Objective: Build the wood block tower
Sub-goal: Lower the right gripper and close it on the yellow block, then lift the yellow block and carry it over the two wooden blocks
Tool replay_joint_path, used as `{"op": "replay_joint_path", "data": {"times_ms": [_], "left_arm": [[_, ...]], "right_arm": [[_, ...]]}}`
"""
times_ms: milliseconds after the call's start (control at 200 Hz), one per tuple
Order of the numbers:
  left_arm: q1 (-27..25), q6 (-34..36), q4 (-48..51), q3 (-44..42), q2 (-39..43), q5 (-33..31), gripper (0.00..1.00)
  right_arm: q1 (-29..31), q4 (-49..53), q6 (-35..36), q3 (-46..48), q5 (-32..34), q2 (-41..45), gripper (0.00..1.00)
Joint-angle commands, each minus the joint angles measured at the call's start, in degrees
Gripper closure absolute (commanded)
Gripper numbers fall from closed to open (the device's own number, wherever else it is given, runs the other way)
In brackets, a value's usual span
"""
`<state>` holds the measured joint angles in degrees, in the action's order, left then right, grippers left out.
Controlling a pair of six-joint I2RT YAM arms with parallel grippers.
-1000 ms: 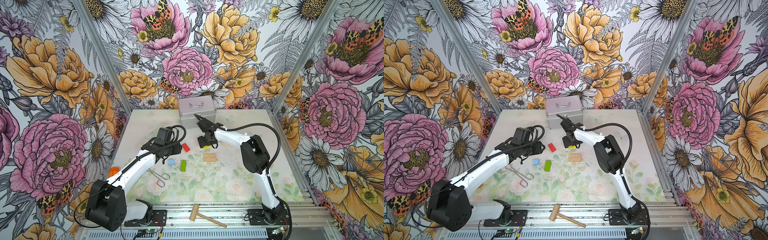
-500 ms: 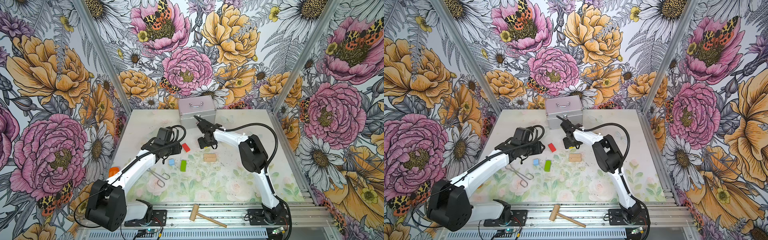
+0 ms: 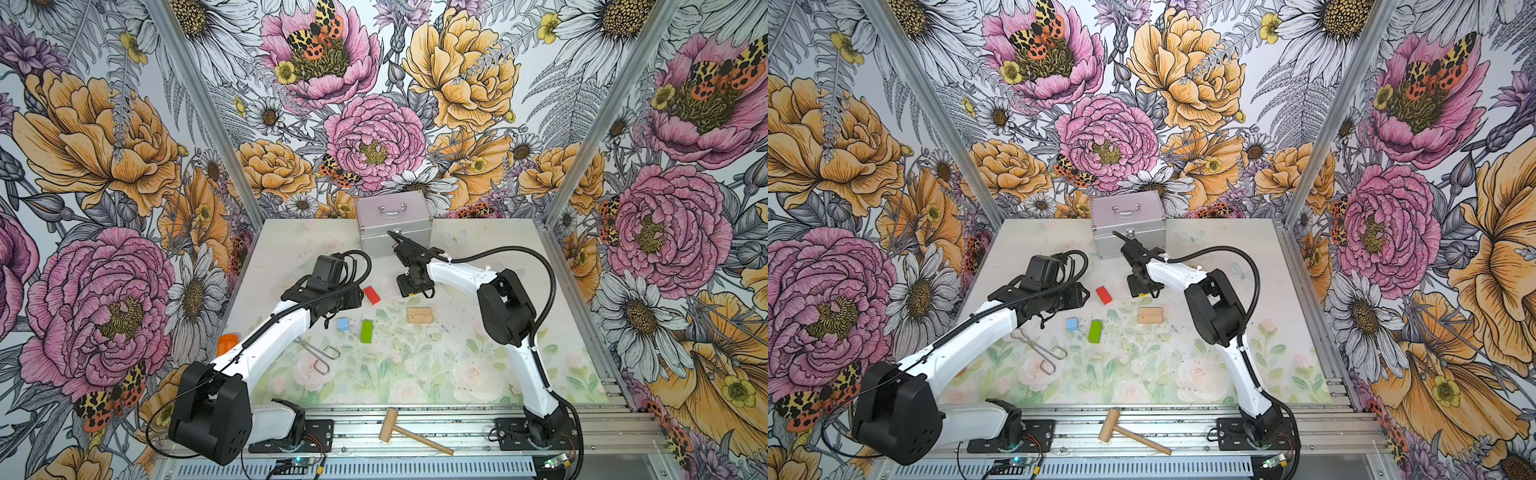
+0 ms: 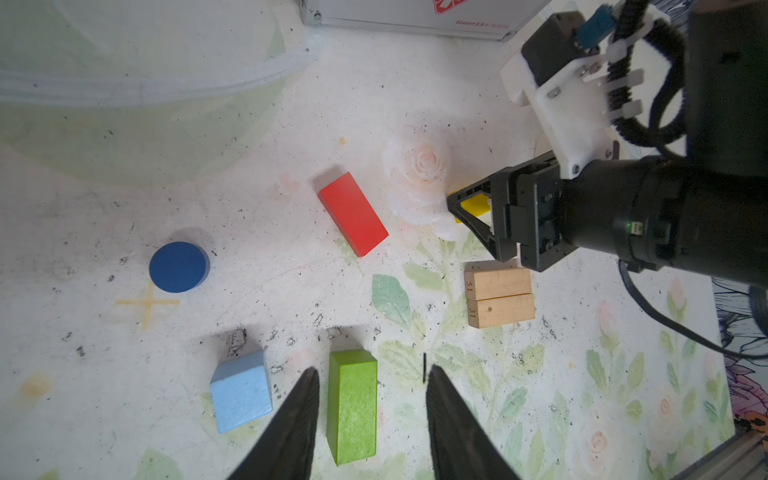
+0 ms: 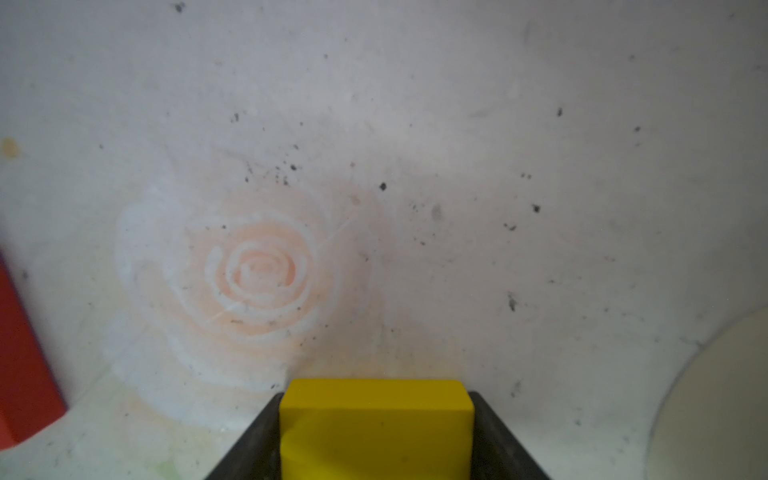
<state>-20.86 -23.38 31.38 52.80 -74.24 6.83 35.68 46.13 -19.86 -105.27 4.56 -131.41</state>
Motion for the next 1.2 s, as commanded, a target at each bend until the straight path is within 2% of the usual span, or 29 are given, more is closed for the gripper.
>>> {"op": "replay_joint_path", "data": {"times_ms": [0,115,175,585,951,1196], "left_arm": [[0.5,1.4,-1.7,-0.9,1.6,0.0,0.56],[0.5,1.4,-1.7,-1.1,1.8,0.0,0.56],[0.6,1.4,-1.7,-1.2,1.9,0.0,0.56],[0.5,1.3,-2.1,-1.8,2.9,0.1,0.56],[0.7,1.3,-3.6,-3.2,4.5,1.2,0.56],[1.0,1.4,-4.9,-4.1,5.2,2.6,0.56]], "right_arm": [[0.4,1.2,-0.4,-0.5,1.2,-0.6,0.54],[0.4,1.6,-0.4,-0.5,1.0,0.3,0.64],[0.4,1.9,-0.1,-0.5,0.7,1.0,0.66],[0.4,5.4,0.2,-0.3,-1.3,7.2,0.66],[1.0,7.0,-5.1,7.3,-1.1,16.4,0.65],[3.6,6.9,-10.9,13.2,0.3,20.0,0.64]]}}
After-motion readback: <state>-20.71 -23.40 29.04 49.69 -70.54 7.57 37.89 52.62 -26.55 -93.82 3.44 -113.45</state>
